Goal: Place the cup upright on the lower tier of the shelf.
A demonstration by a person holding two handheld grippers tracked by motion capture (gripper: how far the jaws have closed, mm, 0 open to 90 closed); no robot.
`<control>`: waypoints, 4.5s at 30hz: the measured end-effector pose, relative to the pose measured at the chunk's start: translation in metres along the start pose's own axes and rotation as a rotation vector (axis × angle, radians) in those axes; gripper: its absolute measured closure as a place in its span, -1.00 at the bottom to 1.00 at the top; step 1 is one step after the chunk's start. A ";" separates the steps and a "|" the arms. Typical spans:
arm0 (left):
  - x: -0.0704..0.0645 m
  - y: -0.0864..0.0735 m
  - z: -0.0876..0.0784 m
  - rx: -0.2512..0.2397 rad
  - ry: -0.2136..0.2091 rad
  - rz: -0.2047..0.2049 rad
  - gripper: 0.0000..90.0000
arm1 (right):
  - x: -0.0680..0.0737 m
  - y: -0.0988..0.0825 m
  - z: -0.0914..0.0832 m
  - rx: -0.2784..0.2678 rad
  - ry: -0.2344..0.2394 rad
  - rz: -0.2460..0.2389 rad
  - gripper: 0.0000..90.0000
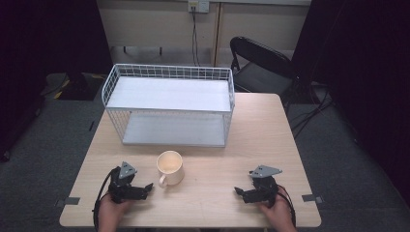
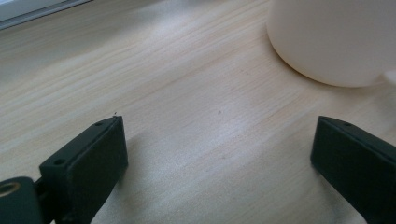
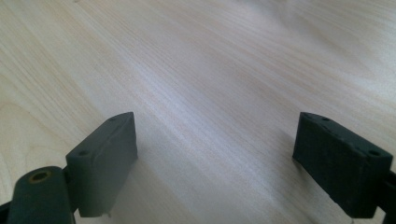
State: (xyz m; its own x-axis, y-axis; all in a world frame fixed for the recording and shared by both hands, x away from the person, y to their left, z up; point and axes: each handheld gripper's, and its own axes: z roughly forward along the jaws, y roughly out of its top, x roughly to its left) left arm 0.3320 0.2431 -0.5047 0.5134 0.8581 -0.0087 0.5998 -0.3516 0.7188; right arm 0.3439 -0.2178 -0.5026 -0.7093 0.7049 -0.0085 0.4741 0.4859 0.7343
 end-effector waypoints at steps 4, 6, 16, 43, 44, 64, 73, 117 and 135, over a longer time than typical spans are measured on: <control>0.001 0.004 -0.002 0.048 0.021 -0.021 -0.95 | 0.000 0.000 0.000 0.000 0.000 0.000 -0.71; 0.001 0.005 -0.003 0.048 0.021 -0.029 -0.89 | 0.000 0.000 0.000 0.001 0.002 0.000 -0.72; -0.002 0.017 -0.013 0.031 -0.027 -0.037 -0.61 | -0.001 0.000 0.000 0.000 0.007 -0.003 -0.72; -0.012 0.050 -0.046 0.025 -0.093 0.007 -0.46 | -0.001 0.000 0.000 0.000 0.007 -0.003 -0.72; -0.012 0.051 -0.046 0.024 -0.094 0.004 -0.46 | -0.001 0.000 0.000 0.000 0.008 -0.004 -0.72; -0.017 0.077 -0.055 0.002 -0.121 0.013 -0.42 | -0.001 0.001 0.000 0.001 0.007 -0.003 -0.72; -0.024 0.093 -0.051 0.002 -0.131 0.015 -0.40 | -0.001 0.001 0.001 0.001 0.009 -0.004 -0.72; -0.020 0.107 -0.017 0.098 -0.140 -0.045 0.14 | -0.002 0.001 0.001 0.000 0.008 -0.003 -0.72; -0.020 0.114 -0.012 0.158 -0.144 -0.069 0.64 | -0.002 0.001 0.001 0.000 0.008 -0.003 -0.72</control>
State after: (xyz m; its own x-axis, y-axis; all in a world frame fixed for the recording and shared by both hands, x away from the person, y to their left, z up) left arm 0.3833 0.1906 -0.4140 0.5434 0.8237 -0.1620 0.7197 -0.3577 0.5951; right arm 0.3463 -0.2176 -0.5026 -0.7150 0.6991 -0.0056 0.4718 0.4885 0.7340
